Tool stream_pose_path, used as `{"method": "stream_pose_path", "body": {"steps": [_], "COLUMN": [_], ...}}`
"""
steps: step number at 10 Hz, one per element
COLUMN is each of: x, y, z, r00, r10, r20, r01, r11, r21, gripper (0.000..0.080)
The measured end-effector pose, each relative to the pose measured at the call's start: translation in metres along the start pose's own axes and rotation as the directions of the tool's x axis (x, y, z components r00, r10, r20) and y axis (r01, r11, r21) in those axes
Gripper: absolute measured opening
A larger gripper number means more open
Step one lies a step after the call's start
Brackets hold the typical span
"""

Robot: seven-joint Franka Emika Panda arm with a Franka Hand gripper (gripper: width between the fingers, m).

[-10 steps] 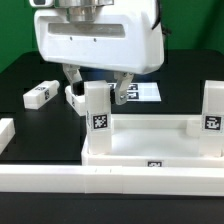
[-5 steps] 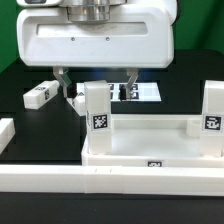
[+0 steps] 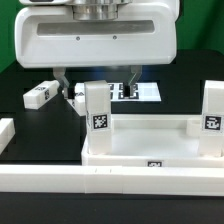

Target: Assemble desk

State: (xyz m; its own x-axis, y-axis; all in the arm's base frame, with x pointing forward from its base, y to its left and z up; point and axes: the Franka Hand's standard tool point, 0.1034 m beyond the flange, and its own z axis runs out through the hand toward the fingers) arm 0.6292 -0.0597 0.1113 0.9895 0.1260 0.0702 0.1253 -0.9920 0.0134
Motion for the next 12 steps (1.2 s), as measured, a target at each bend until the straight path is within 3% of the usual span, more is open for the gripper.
{"method": "stream_pose_path", "body": {"steps": [1,3,4,5,7,9,12], "x": [-0.0001,-0.0001,0.0000,0.0000,0.0000,0.0001,-0.0008], "y": [0.0002,0.0002,0.0002,0.0001,0.0000,-0.0003,0.0019], "z": [0.0001,0.0002,0.0001,0.0001,0.0001,0.0001,0.0004], "r00": [1.000,1.000,1.000,1.000,1.000,0.984,0.870], "r10": [-0.029,-0.025,-0.025,-0.023,0.015,0.179,0.493], "r20": [0.000,0.000,0.000,0.000,0.000,0.000,0.003], "r01": [0.029,0.025,0.025,0.023,-0.015,-0.179,-0.493], "r11": [1.000,1.000,1.000,1.000,1.000,0.984,0.869], "r21": [0.000,0.001,0.001,0.001,0.001,0.003,0.028], "gripper": [0.0648,0.0394,0.0394,0.0288,0.0288,0.0288,0.0288]}}
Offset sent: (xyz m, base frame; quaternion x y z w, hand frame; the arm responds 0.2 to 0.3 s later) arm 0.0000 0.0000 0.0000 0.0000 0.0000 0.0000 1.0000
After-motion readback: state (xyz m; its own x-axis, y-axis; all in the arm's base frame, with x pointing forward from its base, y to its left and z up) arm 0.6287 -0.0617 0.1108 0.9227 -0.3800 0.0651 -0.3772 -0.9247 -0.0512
